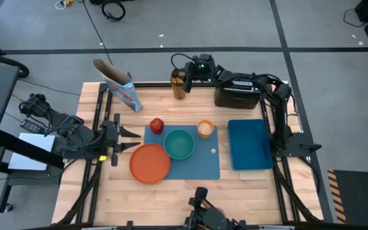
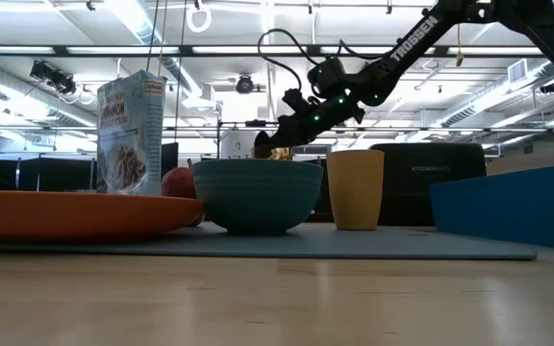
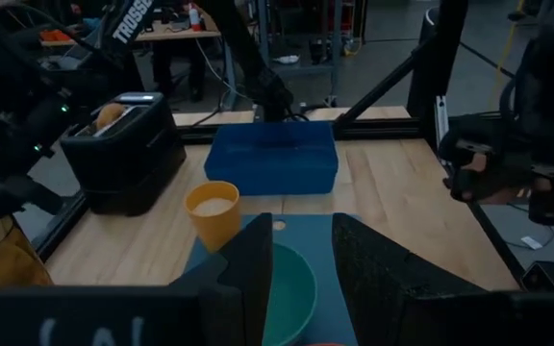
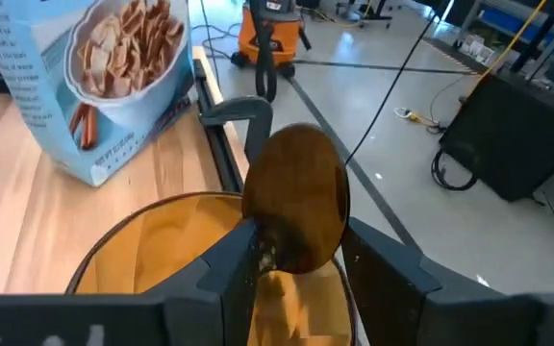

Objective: Arrange a breakfast setting
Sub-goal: Put the black spoon on the blue mat

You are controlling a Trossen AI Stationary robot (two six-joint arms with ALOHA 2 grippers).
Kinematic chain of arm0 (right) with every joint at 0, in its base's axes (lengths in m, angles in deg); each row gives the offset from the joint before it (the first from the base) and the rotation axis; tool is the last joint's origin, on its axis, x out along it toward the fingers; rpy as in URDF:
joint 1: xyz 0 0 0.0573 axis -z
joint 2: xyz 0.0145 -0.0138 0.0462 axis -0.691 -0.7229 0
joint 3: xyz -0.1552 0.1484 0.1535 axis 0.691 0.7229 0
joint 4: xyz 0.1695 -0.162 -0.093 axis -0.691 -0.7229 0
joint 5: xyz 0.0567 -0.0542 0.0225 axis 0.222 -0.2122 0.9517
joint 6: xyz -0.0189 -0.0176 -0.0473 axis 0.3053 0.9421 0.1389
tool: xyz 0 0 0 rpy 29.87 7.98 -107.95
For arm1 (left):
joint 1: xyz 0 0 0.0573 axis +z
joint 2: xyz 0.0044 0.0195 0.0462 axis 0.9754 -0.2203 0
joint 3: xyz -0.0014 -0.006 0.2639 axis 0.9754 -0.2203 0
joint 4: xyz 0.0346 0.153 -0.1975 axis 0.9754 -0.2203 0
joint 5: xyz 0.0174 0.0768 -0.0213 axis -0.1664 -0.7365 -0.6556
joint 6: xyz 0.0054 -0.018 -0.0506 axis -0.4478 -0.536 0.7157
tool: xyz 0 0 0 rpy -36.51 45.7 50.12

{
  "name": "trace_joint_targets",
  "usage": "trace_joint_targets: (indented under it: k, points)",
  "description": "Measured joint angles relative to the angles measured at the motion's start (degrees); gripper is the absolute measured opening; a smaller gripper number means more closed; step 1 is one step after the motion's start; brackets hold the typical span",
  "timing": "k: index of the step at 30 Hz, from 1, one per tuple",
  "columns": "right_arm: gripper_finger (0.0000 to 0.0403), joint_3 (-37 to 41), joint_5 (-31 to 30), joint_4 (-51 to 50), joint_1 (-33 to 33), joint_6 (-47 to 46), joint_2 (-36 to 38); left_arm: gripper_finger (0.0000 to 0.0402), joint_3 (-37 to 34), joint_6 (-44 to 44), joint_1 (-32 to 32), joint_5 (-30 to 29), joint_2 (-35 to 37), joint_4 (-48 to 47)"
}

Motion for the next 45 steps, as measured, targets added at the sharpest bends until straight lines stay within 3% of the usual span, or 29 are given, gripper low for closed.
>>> trace_joint_targets:
  k: [10,20,28,39,45]
  points:
    - [0.0116,0.01,1.88,1.90,-0.02,0.12,0.03,0.0118,0.00,-1.26,-0.02,0.02,0.02,-0.36]
    - [0.0011,0.01,1.55,3.40,0.00,-0.70,0.03,0.0118,0.00,-0.92,-0.04,0.02,0.02,-0.34]
    - [0.0013,0.01,1.62,2.35,-0.52,0.10,2.14,0.0118,0.00,-0.57,-0.04,0.02,0.02,-0.14]
    - [0.0008,0.01,1.15,0.41,-1.88,0.99,12.02,0.0118,0.00,-0.41,-0.04,0.02,0.02,-0.01]
    - [0.0008,0.01,-5.65,-4.75,-3.74,2.47,19.66,0.0118,0.00,-0.39,-0.02,0.02,0.02,0.17]
